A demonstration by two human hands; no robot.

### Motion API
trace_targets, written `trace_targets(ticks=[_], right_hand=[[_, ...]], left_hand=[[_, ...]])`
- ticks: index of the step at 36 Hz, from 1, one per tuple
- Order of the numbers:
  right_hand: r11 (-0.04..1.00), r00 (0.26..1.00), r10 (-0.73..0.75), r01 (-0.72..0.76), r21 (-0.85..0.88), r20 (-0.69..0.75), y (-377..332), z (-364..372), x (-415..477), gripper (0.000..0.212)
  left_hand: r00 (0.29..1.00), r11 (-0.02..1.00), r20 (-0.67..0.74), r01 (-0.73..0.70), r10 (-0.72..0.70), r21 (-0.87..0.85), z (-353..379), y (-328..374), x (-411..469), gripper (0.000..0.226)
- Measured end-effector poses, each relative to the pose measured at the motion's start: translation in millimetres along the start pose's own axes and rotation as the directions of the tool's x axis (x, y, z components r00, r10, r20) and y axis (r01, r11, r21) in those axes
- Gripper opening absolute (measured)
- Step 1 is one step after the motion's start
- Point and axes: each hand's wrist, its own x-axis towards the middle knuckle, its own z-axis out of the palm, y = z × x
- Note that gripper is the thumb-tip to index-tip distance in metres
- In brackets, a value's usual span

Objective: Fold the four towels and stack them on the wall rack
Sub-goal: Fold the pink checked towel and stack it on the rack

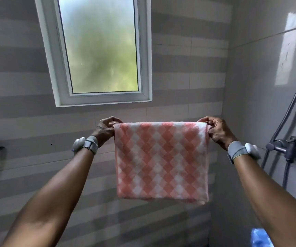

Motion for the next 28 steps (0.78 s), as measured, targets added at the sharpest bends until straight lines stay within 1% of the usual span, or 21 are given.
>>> trace_targets(ticks=[1,3,5,8,10,12,13,15,16,17,18,20,21,22,23,24,25,26,27,28], right_hand=[[1.0,1.0,-0.001,0.001,0.0,0.015,-0.5,-1.2,1.0,0.047],[0.999,1.0,-0.011,0.011,0.031,-0.01,0.4,-2.7,3.1,0.053],[1.0,0.999,-0.013,0.014,0.019,-0.051,1.3,-1.3,2.9,0.052],[1.0,1.0,-0.018,0.017,-0.011,-0.018,1.1,2.3,1.3,0.048],[1.0,0.999,-0.018,0.018,0.001,-0.034,1.9,2.3,4.4,0.052],[1.0,0.998,-0.019,0.019,0.001,-0.055,2.4,2.9,7.3,0.055],[0.999,0.999,-0.035,0.034,-0.025,-0.036,2.1,4.8,7.3,0.055],[0.99,0.998,-0.064,0.067,-0.128,0.03,4.2,6.9,7.1,0.054],[0.979,0.996,-0.08,0.087,-0.182,0.048,3.8,6.9,6.4,0.053],[0.972,0.994,-0.102,0.106,-0.209,0.031,1.2,6.5,5.8,0.052],[0.973,0.992,-0.129,0.125,-0.193,-0.008,-1.2,6.4,7.2,0.053],[0.984,0.979,-0.157,0.144,-0.107,-0.128,-7.8,9.8,9.1,0.053],[0.977,0.966,-0.196,0.177,-0.121,-0.17,-9.1,12.6,9.3,0.047],[0.96,0.953,-0.253,0.226,-0.167,-0.168,-11.2,15.2,9.0,0.036],[0.933,0.946,-0.299,0.264,-0.244,-0.122,-13.3,17.4,5.6,0.027],[0.901,0.944,-0.325,0.29,-0.323,-0.06,-13.3,17.7,3.2,0.023],[0.871,0.94,-0.342,0.308,-0.382,-0.022,-13.7,16.5,0.6,0.026],[0.855,0.932,-0.361,0.32,-0.408,-0.026,-13.5,15.1,-0.6,0.032],[0.859,0.924,-0.376,0.32,-0.4,-0.068,-14.4,13.4,-3.7,0.034],[0.871,0.912,-0.393,0.329,-0.366,-0.115,-15.5,13.6,-7.2,0.029]], left_hand=[[1.0,1.0,-0.004,-0.001,0.001,-0.001,-1.1,-0.2,0.6,0.021],[1.0,1.0,-0.026,0.007,-0.007,-0.01,-4.6,-0.4,1.5,0.024],[0.999,1.0,-0.034,0.005,-0.006,-0.016,-7.5,0.4,1.6,0.028],[1.0,0.999,0.011,-0.028,0.028,0.032,-10.0,0.8,2.6,0.019],[0.999,0.997,0.036,-0.038,0.036,0.064,-11.7,0.5,2.8,0.013],[0.997,0.997,0.079,-0.018,0.013,0.071,-14.1,-0.4,3.7,0.015],[0.994,0.996,0.113,-0.012,0.002,0.09,-15.8,-0.2,3.6,0.016],[0.985,0.984,0.173,-0.034,0.003,0.176,-18.5,-0.7,4.1,0.02],[0.985,0.973,0.173,-0.059,0.02,0.223,-19.2,-1.8,4.2,0.025],[0.988,0.961,0.145,-0.093,0.056,0.261,-19.5,-3.0,4.1,0.03],[0.99,0.945,0.092,-0.133,0.11,0.297,-19.3,-4.2,4.2,0.035],[0.969,0.909,-0.037,-0.217,0.246,0.356,-16.1,-4.1,4.4,0.037],[0.95,0.889,-0.072,-0.256,0.304,0.379,-13.3,-3.2,4.9,0.036],[0.936,0.871,-0.076,-0.286,0.343,0.4,-9.9,-0.4,5.3,0.035],[0.934,0.859,-0.056,-0.298,0.352,0.417,-8.1,0.2,6.6,0.036],[0.941,0.855,-0.029,-0.292,0.336,0.428,-7.1,0.9,7.3,0.039],[0.95,0.86,-0.01,-0.276,0.311,0.43,-7.6,0.7,8.0,0.043],[0.956,0.864,-0.013,-0.261,0.295,0.43,-9.1,-0.9,9.0,0.046],[0.956,0.875,-0.042,-0.248,0.291,0.415,-10.3,-2.1,9.4,0.045],[0.951,0.885,-0.086,-0.24,0.297,0.399,-11.1,-2.0,8.3,0.041]])
